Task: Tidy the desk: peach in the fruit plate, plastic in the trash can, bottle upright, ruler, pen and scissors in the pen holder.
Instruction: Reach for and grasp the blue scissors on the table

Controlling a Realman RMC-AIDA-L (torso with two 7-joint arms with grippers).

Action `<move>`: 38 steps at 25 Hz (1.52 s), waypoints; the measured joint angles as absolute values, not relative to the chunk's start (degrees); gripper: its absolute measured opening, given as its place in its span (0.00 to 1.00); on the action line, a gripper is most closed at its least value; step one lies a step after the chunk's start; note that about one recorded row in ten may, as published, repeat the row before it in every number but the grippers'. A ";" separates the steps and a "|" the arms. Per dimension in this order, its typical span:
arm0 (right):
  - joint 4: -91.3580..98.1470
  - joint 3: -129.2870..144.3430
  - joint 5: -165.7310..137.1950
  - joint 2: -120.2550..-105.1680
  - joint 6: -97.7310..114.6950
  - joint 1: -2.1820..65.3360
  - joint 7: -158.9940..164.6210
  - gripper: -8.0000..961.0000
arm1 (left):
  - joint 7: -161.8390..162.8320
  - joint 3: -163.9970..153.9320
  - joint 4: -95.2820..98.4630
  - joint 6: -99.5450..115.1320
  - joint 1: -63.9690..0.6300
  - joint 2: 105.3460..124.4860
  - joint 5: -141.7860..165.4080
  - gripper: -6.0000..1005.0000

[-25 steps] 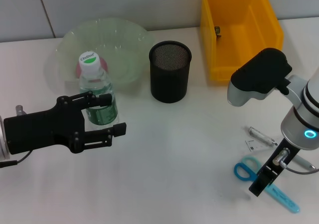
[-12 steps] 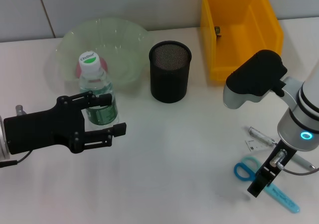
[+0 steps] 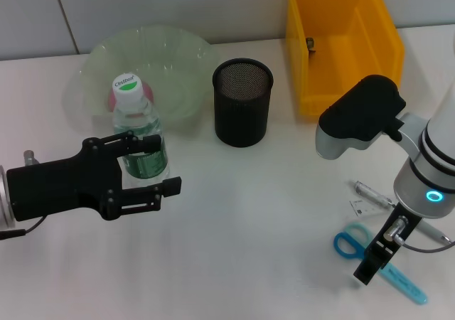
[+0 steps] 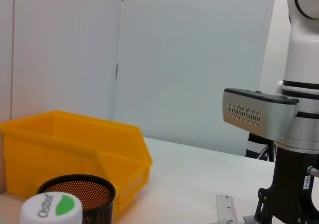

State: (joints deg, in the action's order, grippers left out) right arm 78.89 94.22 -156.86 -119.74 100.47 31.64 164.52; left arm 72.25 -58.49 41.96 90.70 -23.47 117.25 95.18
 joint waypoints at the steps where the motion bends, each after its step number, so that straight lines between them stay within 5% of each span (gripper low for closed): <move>1: 78.61 94.27 -156.87 -119.73 100.44 31.69 164.53 0.72 | 72.25 -58.49 41.96 90.70 -23.47 117.25 95.18 0.80; 38: 78.37 95.99 -158.30 -119.70 100.25 31.91 165.59 0.67 | 72.30 -58.71 42.32 91.05 -22.93 117.25 95.28 0.80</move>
